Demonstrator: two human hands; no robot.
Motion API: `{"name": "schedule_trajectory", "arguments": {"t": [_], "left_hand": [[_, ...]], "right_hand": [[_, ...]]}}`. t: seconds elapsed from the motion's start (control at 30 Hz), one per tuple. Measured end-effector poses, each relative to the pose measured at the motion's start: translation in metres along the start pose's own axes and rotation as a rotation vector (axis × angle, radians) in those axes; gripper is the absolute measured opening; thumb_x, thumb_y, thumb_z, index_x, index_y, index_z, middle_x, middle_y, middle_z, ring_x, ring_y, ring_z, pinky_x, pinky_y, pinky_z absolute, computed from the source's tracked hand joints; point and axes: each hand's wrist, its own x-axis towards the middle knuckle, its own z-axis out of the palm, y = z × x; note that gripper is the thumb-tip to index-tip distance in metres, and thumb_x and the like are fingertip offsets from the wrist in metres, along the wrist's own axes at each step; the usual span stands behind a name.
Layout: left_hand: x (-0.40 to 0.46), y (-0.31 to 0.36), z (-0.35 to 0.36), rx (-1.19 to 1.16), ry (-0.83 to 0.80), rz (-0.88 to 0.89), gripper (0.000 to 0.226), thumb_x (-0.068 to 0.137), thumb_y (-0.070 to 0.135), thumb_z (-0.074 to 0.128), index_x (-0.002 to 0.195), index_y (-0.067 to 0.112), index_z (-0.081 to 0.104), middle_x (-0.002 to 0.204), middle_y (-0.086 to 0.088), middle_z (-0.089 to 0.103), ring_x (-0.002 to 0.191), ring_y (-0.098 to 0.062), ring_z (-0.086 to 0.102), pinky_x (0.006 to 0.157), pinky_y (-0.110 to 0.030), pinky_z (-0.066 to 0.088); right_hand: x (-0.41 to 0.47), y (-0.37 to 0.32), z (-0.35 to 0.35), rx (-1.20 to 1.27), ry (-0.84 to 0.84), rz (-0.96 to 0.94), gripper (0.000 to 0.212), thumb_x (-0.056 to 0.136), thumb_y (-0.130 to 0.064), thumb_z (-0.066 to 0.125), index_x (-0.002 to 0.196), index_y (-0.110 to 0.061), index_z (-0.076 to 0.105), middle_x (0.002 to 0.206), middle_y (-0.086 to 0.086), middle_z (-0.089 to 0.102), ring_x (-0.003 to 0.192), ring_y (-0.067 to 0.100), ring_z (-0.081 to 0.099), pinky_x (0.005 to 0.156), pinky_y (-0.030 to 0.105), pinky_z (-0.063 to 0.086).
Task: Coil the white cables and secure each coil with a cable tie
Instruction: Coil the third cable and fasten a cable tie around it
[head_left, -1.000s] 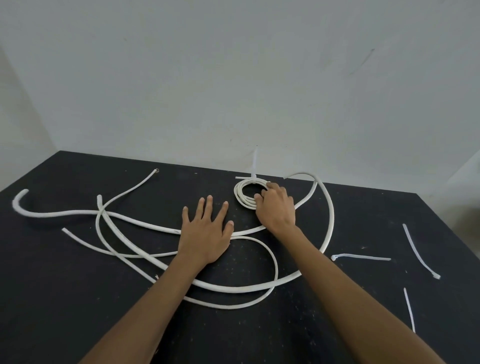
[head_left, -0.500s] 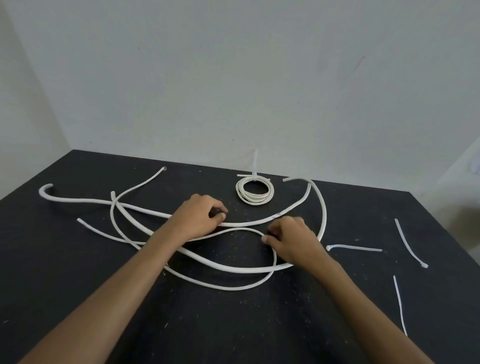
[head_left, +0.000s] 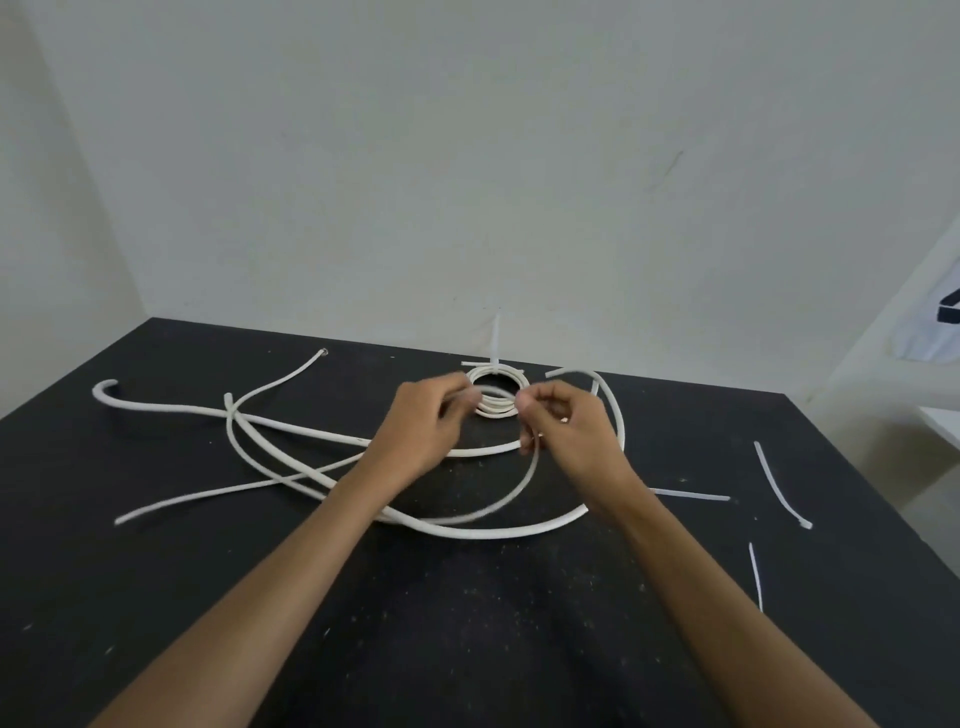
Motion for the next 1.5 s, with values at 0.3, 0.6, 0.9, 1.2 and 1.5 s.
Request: {"name": "schedule_trajectory", "arguments": {"t": [0.3,0.6,0.9,1.2,1.5], "left_hand": [[0.027,0.018,-0.028,-0.382,0.490,-0.429,0.027,0.095,0.026,0.058,0.073,0.021,0.074,0.069,0.000,0.065,0.084,-0.024,0.067,0.082,-0.042,0.058],[0.019,-0.014,-0.046,-0.372,0.635,-0.608,0.027,0.099,0.014,0.060,0.077,0.017,0.075,0.081,-0.008,0.072,0.077,-0.023,0.067,0.075,-0.037,0.056],[0.023,0.023,-0.013,0.248,0.256,0.098,0.046,0.111,0.043,0.048,0.157,0.039,0.049,0.155,-0.008,0.051,0.147,-0.024,0.044,0.120,-0.057,0.033],[0.032,0.033,-0.002,0.317,0.252,0.171,0.026,0.107,0.040,0.058,0.085,0.026,0.060,0.064,0.014,0.054,0.066,-0.016,0.049,0.075,-0.040,0.045],[0.019,-0.010,-0.054,0.142,0.549,-0.554,0.030,0.105,0.027,0.059,0.080,0.012,0.065,0.082,-0.010,0.070,0.088,-0.040,0.069,0.084,-0.049,0.058]], "right_hand": [[-0.001,-0.024,-0.023,0.382,-0.147,0.136,0.020,0.105,-0.012,0.066,0.111,0.004,0.077,0.086,0.008,0.064,0.065,0.017,0.056,0.077,0.038,0.055],[0.004,-0.011,-0.061,0.527,0.154,0.172,0.018,0.097,-0.005,0.067,0.110,0.003,0.076,0.094,0.011,0.076,0.057,0.013,0.047,0.063,0.031,0.045],[0.011,-0.029,-0.043,0.286,0.048,0.031,0.017,0.099,-0.009,0.074,0.114,-0.003,0.078,0.106,0.014,0.081,0.061,0.015,0.045,0.060,0.029,0.036],[0.008,-0.035,-0.039,0.197,-0.056,0.009,0.030,0.100,-0.031,0.075,0.103,-0.002,0.080,0.084,0.017,0.065,0.059,0.016,0.043,0.061,0.031,0.040],[-0.009,0.006,-0.073,-0.387,-0.151,0.092,0.031,0.106,-0.041,0.064,0.096,-0.020,0.085,0.070,0.009,0.066,0.069,0.013,0.062,0.083,0.038,0.054]]}}
